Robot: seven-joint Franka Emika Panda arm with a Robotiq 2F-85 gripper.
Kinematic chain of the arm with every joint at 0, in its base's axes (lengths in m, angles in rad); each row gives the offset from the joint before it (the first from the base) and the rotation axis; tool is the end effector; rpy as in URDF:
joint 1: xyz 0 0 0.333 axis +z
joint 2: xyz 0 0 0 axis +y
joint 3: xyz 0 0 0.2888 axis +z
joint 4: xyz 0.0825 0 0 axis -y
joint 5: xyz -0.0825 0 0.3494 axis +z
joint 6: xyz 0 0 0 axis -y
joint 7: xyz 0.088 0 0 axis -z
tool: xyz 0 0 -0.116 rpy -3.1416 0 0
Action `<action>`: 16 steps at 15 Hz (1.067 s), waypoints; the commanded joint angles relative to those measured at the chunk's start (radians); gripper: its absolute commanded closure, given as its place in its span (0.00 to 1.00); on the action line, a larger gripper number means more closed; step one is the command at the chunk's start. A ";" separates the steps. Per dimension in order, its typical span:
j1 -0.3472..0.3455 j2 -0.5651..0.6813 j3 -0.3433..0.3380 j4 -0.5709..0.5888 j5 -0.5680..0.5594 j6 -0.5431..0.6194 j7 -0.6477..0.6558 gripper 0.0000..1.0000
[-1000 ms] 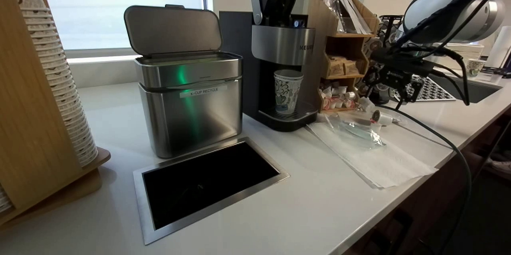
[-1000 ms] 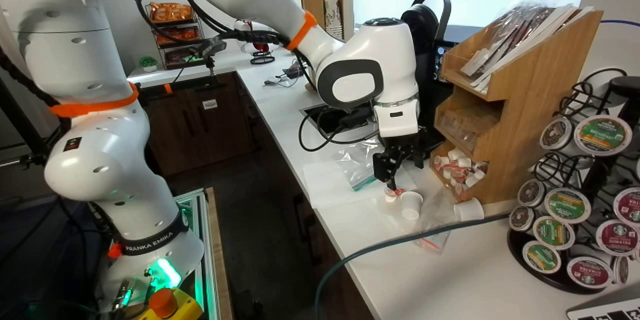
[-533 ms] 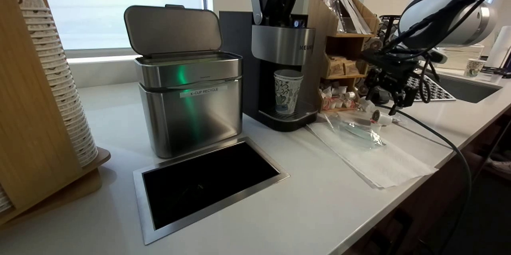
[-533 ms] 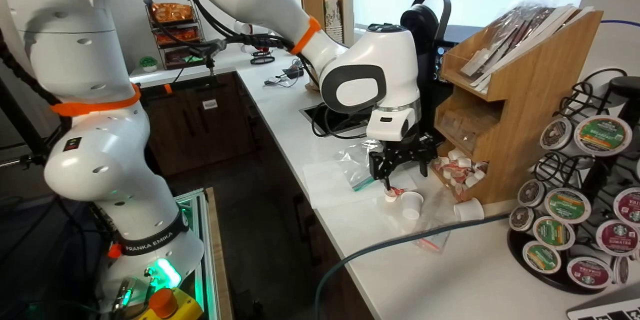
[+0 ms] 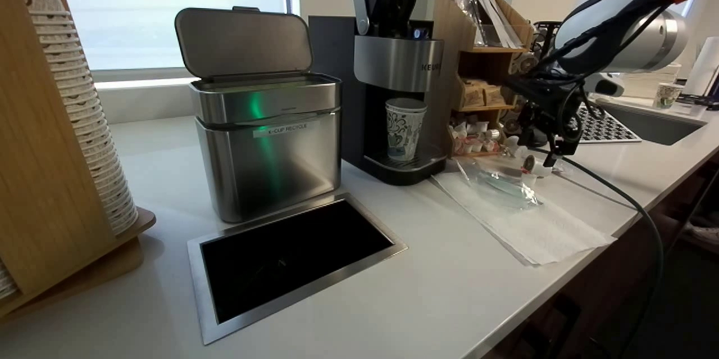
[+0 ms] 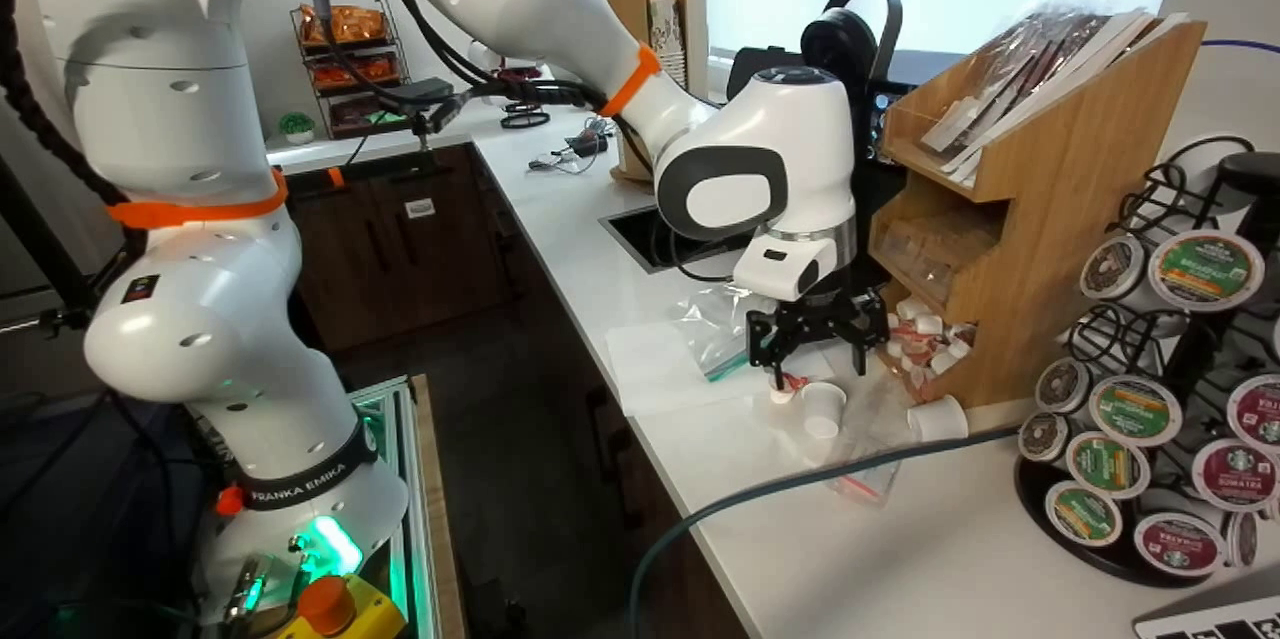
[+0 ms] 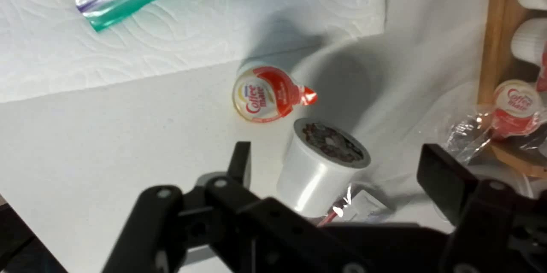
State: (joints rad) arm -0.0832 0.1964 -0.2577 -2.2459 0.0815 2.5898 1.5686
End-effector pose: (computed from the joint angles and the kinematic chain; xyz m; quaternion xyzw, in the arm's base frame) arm 0.4989 -0.1779 0.2875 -0.5524 0.8299 -0.0638 0.0442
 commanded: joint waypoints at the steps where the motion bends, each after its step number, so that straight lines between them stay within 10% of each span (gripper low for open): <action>1: -0.018 0.034 0.021 0.033 0.047 -0.029 0.011 0.00; 9: -0.020 0.068 0.025 0.044 0.087 -0.015 0.011 0.04; 16: -0.023 0.076 0.014 0.053 0.077 -0.009 0.025 0.26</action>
State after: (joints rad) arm -0.1005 0.2581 -0.2449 -2.2101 0.1537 2.5898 1.5712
